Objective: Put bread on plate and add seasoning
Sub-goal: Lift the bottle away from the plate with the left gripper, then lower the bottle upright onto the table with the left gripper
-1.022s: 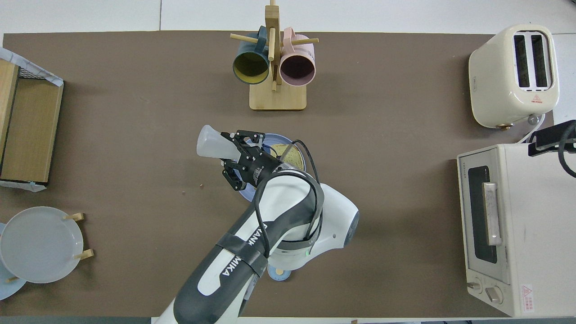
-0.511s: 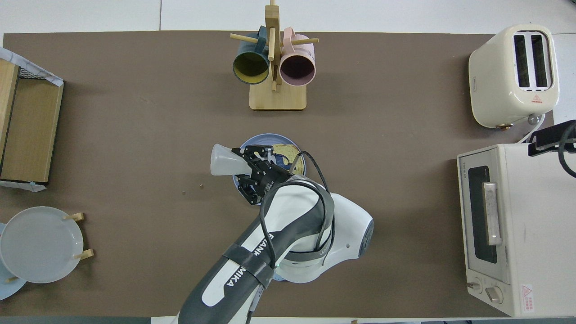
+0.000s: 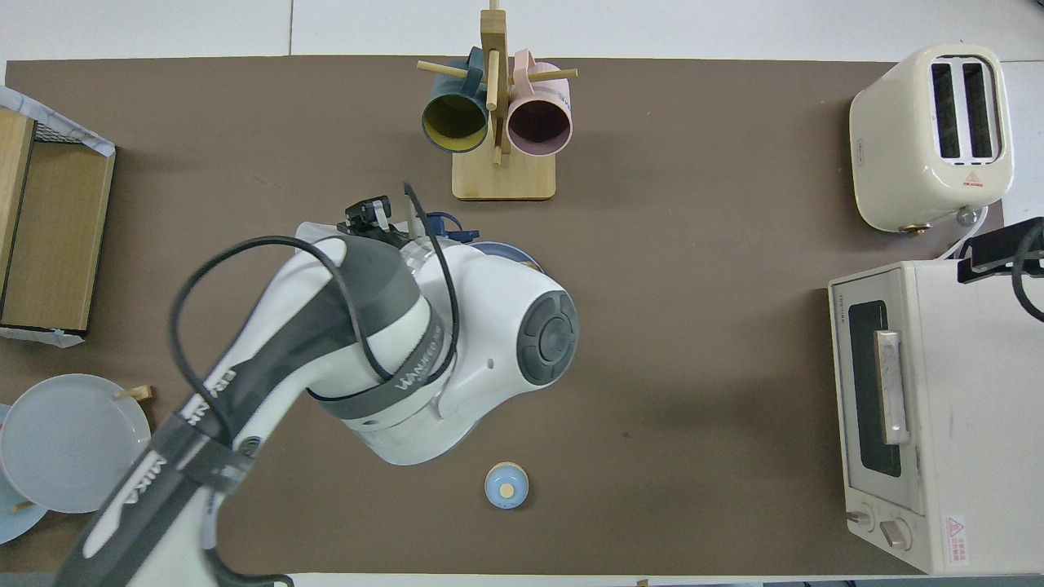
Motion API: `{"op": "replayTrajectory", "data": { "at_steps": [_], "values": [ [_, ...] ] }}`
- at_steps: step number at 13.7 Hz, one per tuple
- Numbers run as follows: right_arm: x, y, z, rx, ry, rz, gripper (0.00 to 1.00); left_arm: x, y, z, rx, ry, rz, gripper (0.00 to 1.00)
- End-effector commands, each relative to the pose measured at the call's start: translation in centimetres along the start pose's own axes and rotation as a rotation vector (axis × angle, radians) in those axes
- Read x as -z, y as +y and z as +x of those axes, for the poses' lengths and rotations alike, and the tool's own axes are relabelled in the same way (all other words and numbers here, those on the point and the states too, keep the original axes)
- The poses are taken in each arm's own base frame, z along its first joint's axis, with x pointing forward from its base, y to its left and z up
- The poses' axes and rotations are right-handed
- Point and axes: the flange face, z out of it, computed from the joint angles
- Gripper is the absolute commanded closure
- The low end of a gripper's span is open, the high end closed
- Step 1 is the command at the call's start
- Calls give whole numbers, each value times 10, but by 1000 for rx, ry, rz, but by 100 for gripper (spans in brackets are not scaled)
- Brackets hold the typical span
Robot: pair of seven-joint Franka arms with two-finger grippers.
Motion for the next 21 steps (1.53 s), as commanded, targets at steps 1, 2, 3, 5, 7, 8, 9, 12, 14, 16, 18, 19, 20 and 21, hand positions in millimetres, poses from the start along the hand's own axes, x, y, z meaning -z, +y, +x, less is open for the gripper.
{"op": "replayTrajectory", "data": {
  "at_steps": [1,2,3,5,7,8,9,12,14,16,18,19,20,21],
  "values": [
    [2,1,-5,13,-2,-11,0,-8,-14,-25,81,91,-99,100],
    [2,1,-5,13,-2,-11,0,-15,-28,-36,129,128,-125,100],
    [2,1,-5,13,-2,-11,0,-24,-39,-46,173,155,-153,100],
    [3,1,-5,13,-1,-11,0,-42,-59,-64,284,238,-225,100],
    [2,1,-5,13,-2,-11,0,-59,-73,-82,404,324,-296,100],
    [2,1,-5,14,-2,-11,0,-69,-76,-91,480,381,-329,100],
    [2,1,-5,13,-2,-11,0,-77,-76,-97,546,418,-338,100],
    [2,1,-5,13,-2,-11,0,-102,-58,-102,748,517,-323,100],
    [2,1,-5,13,-2,-11,0,-121,-43,-110,912,601,-318,100],
    [2,1,-5,14,-2,-11,0,-132,-30,-114,1032,680,-315,100],
    [2,1,-5,13,-2,-11,0,-148,-16,-119,1131,744,-318,100],
    [2,1,-5,13,-2,-11,0,-152,-7,-117,1170,773,-327,100],
    [2,1,-5,13,-2,-11,0,-156,-1,-117,1219,810,-333,100],
    [2,1,-5,13,-2,-11,0,-161,7,-114,1263,848,-343,100]
  ]
}}
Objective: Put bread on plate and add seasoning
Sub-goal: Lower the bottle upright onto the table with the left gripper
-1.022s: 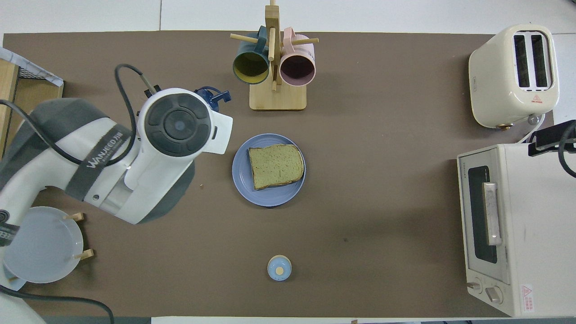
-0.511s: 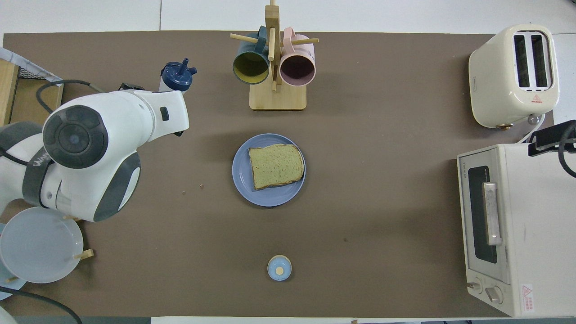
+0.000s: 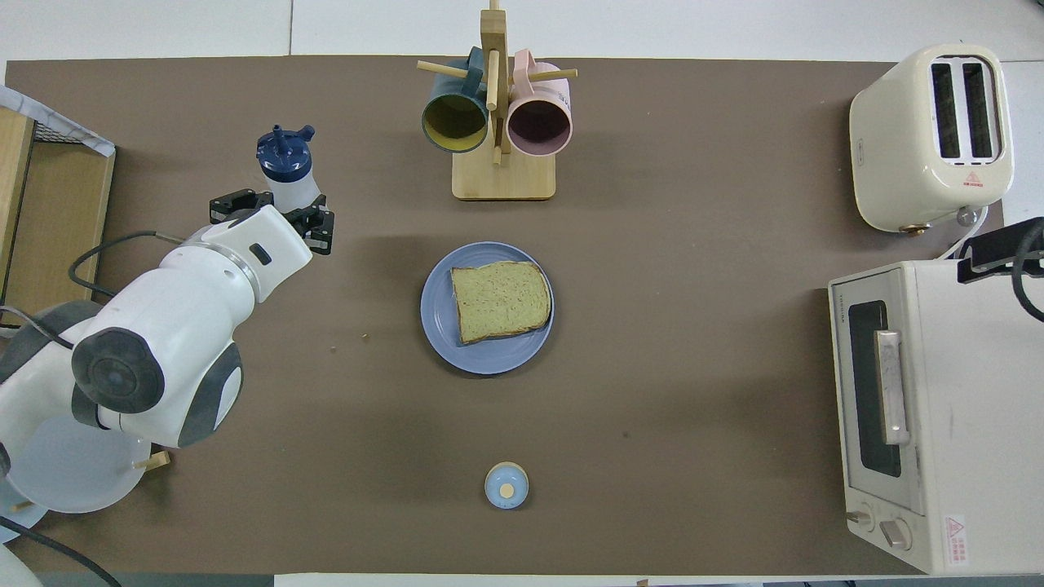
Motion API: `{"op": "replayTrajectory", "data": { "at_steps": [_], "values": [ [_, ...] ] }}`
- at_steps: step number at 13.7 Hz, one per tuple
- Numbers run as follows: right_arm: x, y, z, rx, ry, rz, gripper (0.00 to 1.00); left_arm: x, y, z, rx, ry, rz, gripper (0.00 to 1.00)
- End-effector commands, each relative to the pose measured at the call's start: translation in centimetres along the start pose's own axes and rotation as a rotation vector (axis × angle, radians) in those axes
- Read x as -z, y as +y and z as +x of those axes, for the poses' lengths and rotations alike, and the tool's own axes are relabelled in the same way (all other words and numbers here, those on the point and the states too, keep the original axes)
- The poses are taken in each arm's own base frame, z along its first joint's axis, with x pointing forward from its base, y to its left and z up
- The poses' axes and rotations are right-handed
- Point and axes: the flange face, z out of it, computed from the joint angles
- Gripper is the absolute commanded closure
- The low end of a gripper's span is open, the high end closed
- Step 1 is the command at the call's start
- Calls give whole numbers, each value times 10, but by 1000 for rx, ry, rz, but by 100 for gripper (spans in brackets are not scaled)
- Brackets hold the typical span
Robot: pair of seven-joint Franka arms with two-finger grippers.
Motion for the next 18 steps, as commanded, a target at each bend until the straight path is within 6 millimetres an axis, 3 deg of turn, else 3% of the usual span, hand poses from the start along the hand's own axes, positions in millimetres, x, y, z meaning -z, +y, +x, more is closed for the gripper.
{"op": "replayTrajectory", "data": {
  "at_steps": [1,5,8,11,18],
  "values": [
    [2,1,-5,13,-2,-11,0,-2,3,-28,102,86,-39,100],
    [2,1,-5,13,-2,-11,0,-24,-5,-56,153,179,-64,100],
    [2,1,-5,13,-2,-11,0,-27,-4,-57,148,175,-65,100],
    [3,1,-5,13,-1,-11,0,-55,0,-63,124,141,-64,100],
    [2,1,-5,13,-2,-11,0,-74,8,-77,95,101,-73,100]
  ]
}}
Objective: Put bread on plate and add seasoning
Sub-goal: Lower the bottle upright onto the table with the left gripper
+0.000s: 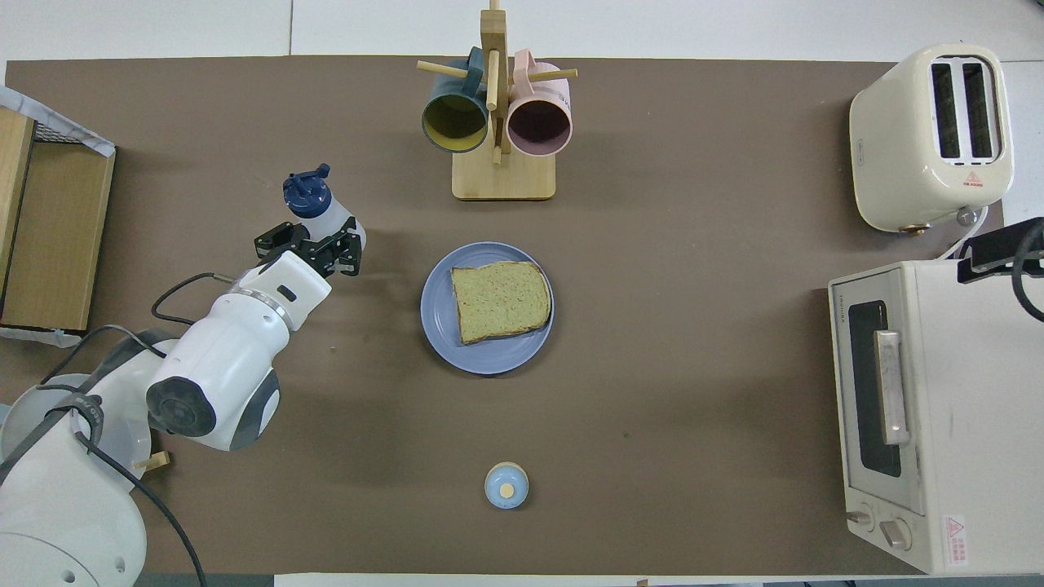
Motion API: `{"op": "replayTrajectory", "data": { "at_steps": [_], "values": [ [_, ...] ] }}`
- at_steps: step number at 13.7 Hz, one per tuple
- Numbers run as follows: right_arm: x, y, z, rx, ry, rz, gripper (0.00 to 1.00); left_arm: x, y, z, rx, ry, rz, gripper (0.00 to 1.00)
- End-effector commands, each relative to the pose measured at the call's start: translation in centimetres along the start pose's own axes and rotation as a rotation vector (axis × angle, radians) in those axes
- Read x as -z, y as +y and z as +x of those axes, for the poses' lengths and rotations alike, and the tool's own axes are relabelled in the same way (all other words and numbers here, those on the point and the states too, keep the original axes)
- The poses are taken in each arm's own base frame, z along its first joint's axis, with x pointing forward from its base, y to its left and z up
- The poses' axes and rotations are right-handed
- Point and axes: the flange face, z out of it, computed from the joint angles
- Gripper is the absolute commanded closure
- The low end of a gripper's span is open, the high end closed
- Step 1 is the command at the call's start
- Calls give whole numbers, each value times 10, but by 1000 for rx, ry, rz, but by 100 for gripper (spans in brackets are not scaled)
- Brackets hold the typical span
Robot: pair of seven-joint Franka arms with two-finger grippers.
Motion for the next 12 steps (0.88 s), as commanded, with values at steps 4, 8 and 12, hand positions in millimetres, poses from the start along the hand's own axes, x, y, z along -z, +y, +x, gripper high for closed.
{"op": "replayTrajectory", "data": {
  "at_steps": [4,8,12],
  "values": [
    [2,1,-5,13,-2,-11,0,-22,3,-13,-27,-18,-10,100],
    [2,1,-5,14,-2,-11,0,-24,2,-15,-43,-23,-13,82],
    [2,1,-5,14,-2,-11,0,-23,1,-15,-47,-24,-14,41]
  ]
}}
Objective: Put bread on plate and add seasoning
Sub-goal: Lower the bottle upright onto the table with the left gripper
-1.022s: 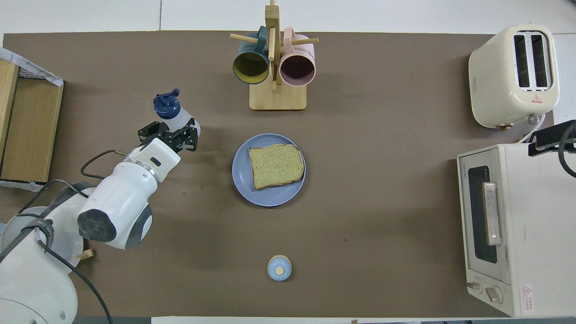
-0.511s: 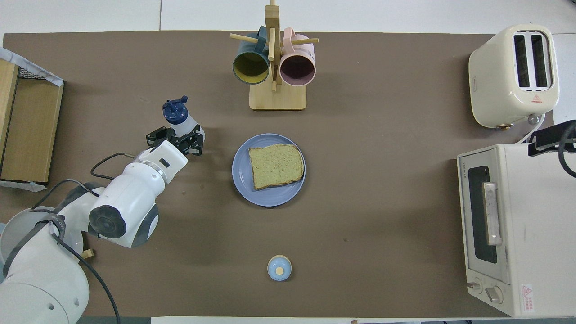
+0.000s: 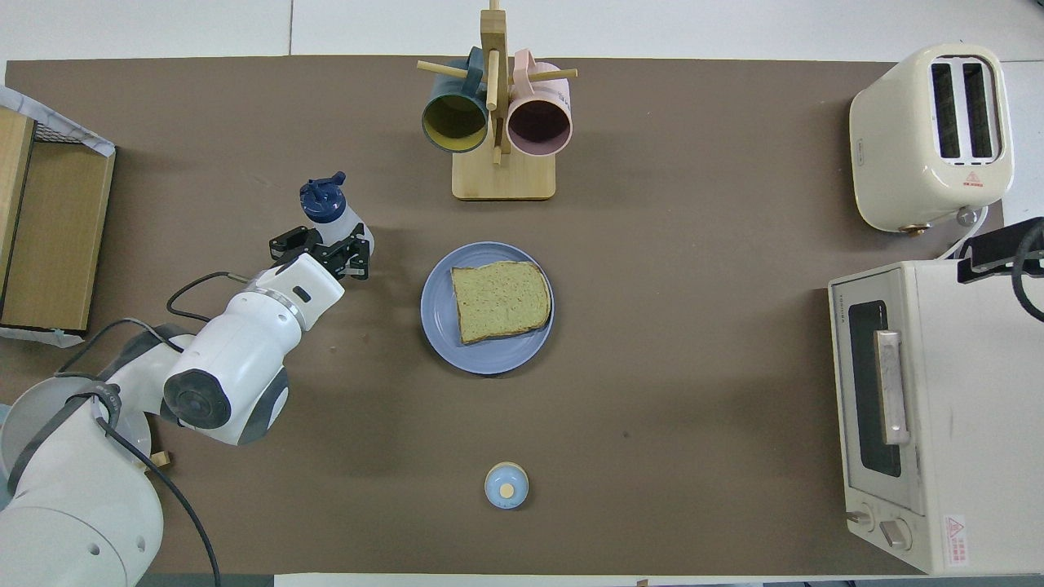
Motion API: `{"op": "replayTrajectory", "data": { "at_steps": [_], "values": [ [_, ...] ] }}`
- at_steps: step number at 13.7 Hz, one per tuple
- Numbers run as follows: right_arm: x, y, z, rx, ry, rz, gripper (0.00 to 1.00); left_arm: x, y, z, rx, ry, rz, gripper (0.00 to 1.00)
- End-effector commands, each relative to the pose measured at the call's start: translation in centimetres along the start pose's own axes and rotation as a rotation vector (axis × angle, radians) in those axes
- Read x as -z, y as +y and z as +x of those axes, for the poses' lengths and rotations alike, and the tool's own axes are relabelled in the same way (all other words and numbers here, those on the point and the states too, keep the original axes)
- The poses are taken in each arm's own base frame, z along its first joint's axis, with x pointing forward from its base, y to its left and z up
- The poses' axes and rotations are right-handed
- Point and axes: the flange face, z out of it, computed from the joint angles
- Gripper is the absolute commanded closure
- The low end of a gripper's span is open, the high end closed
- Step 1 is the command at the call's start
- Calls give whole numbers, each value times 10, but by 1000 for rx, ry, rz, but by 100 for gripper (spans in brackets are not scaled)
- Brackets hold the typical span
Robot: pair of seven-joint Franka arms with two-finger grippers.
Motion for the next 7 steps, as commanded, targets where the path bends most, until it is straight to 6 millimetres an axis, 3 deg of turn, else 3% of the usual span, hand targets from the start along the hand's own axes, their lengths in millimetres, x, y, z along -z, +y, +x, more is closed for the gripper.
{"op": "replayTrajectory", "data": {
  "at_steps": [1,3,7],
  "values": [
    [2,1,-5,13,-2,-11,0,-6,-3,-2,-10,4,-3,36],
    [2,1,-5,13,-2,-11,0,-5,-3,-2,-12,5,-3,23],
    [2,1,-5,13,-2,-11,0,-4,-4,-5,-10,-1,-1,20]
  ]
}}
